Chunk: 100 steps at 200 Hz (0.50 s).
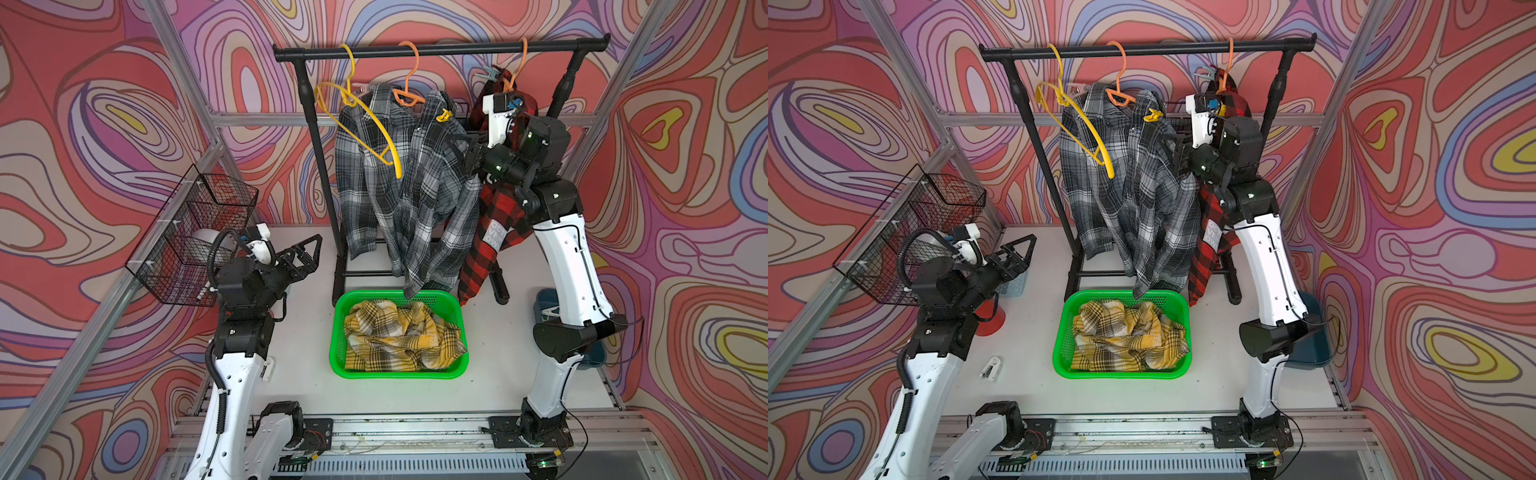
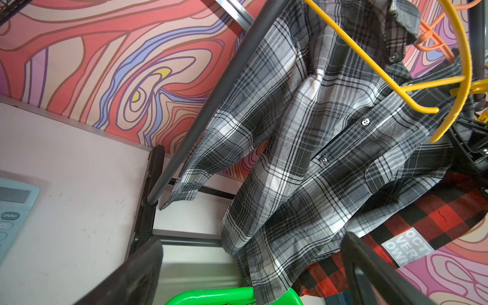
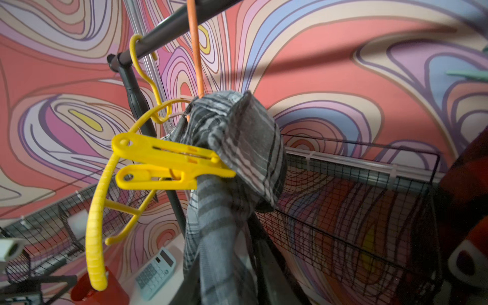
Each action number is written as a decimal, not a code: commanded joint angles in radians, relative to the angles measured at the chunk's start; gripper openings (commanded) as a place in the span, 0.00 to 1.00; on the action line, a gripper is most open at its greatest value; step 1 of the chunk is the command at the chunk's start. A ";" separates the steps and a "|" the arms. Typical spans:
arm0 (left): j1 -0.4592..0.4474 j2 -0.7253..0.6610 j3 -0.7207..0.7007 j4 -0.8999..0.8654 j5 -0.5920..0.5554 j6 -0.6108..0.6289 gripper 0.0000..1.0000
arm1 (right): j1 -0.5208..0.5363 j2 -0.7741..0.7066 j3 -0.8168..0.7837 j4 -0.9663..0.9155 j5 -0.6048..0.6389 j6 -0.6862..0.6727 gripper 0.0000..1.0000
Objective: Remove the clothespins securing long-sleeve shirts to the hanger
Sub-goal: Pick up the hanger from the clothesline.
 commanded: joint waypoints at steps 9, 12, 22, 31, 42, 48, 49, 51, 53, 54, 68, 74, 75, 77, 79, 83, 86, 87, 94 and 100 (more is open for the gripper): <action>0.006 -0.004 -0.011 0.037 0.019 -0.013 1.00 | -0.005 -0.029 -0.004 0.028 -0.022 0.002 0.14; 0.005 -0.004 -0.011 0.037 0.019 -0.014 1.00 | -0.006 -0.030 -0.004 0.027 -0.023 0.003 0.12; 0.006 -0.004 -0.012 0.037 0.021 -0.016 1.00 | -0.006 -0.030 -0.003 0.029 -0.024 0.006 0.07; 0.005 -0.004 -0.012 0.039 0.021 -0.018 1.00 | -0.005 -0.030 -0.003 0.031 -0.024 0.008 0.05; 0.006 -0.004 -0.014 0.039 0.022 -0.019 1.00 | -0.005 -0.034 -0.004 0.033 -0.024 0.011 0.02; 0.005 -0.004 -0.014 0.038 0.022 -0.021 1.00 | -0.005 -0.036 -0.004 0.035 -0.024 0.011 0.00; 0.004 -0.004 -0.014 0.038 0.022 -0.021 1.00 | -0.005 -0.035 -0.004 0.036 -0.024 0.011 0.00; 0.005 -0.004 -0.014 0.039 0.022 -0.021 1.00 | -0.005 -0.036 -0.006 0.036 -0.024 0.011 0.00; 0.005 -0.004 -0.014 0.039 0.022 -0.022 1.00 | -0.005 -0.036 -0.006 0.038 -0.024 0.012 0.00; 0.005 -0.004 -0.014 0.039 0.022 -0.022 1.00 | -0.005 -0.037 -0.006 0.038 -0.025 0.012 0.00; 0.006 -0.004 -0.016 0.043 0.024 -0.025 1.00 | -0.005 -0.044 -0.013 0.052 -0.031 0.014 0.00; 0.006 -0.004 -0.017 0.045 0.022 -0.027 1.00 | -0.005 -0.049 -0.019 0.063 -0.027 0.018 0.00; 0.005 -0.004 -0.017 0.045 0.023 -0.027 1.00 | -0.005 -0.050 -0.020 0.064 -0.026 0.018 0.00; 0.005 -0.004 -0.017 0.047 0.023 -0.027 1.00 | -0.005 -0.052 -0.022 0.067 -0.024 0.019 0.00; 0.005 -0.004 -0.017 0.047 0.023 -0.027 1.00 | -0.005 -0.054 -0.023 0.071 -0.022 0.020 0.00; 0.005 -0.003 -0.018 0.047 0.022 -0.028 1.00 | -0.005 -0.058 -0.028 0.078 -0.018 0.021 0.00; 0.005 -0.003 -0.018 0.048 0.023 -0.030 1.00 | -0.005 -0.061 -0.031 0.083 -0.015 0.021 0.00; 0.006 -0.003 -0.018 0.049 0.023 -0.030 1.00 | -0.005 -0.061 -0.032 0.084 -0.015 0.021 0.00; 0.005 -0.001 -0.020 0.052 0.024 -0.033 1.00 | -0.005 -0.066 -0.035 0.097 -0.012 0.021 0.00; 0.005 0.000 -0.020 0.053 0.024 -0.035 1.00 | -0.005 -0.072 -0.036 0.105 -0.001 0.021 0.00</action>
